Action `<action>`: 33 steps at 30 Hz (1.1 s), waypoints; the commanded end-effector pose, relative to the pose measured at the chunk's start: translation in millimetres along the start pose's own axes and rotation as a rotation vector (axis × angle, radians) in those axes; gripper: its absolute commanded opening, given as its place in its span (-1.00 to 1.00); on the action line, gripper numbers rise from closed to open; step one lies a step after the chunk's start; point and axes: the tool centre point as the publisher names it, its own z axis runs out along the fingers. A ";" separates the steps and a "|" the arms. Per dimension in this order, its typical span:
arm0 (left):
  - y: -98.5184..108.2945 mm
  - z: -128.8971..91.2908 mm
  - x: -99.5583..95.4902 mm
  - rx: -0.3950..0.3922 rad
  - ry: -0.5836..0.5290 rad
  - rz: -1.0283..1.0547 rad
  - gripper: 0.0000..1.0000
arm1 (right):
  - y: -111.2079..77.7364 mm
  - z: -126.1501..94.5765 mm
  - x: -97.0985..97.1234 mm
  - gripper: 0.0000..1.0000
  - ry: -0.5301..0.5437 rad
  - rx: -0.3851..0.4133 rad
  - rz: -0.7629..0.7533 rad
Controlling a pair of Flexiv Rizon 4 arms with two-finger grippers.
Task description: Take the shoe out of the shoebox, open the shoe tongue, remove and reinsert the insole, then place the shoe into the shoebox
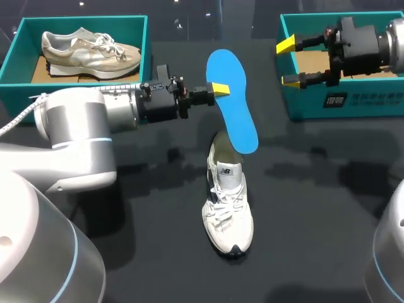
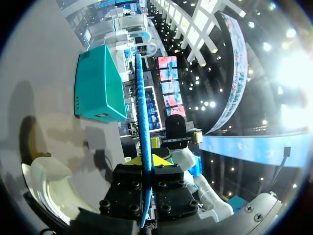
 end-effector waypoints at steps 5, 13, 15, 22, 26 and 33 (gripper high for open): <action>0.9 0.9 -0.5 0.003 0.000 0.000 -1.00 | -5.8 6.6 32.4 1.00 -0.430 0.017 -0.009; 0.9 0.9 -0.5 0.003 0.000 0.000 -1.00 | -18.3 18.5 54.3 1.00 -0.647 0.022 -0.041; 0.9 0.9 -0.5 0.003 0.000 0.000 -1.00 | -22.3 23.7 60.3 1.00 -0.696 0.027 -0.054; 0.9 0.9 -0.5 0.003 0.000 0.000 -1.00 | -29.5 45.2 74.2 1.00 -0.853 0.056 -0.102; 0.9 0.9 -0.5 0.003 0.000 0.000 -1.00 | -31.6 56.6 81.0 1.00 -0.947 0.062 -0.110; 0.9 0.9 -0.5 0.003 0.000 0.000 -1.00 | -38.7 70.9 87.6 1.00 -1.088 0.028 -0.085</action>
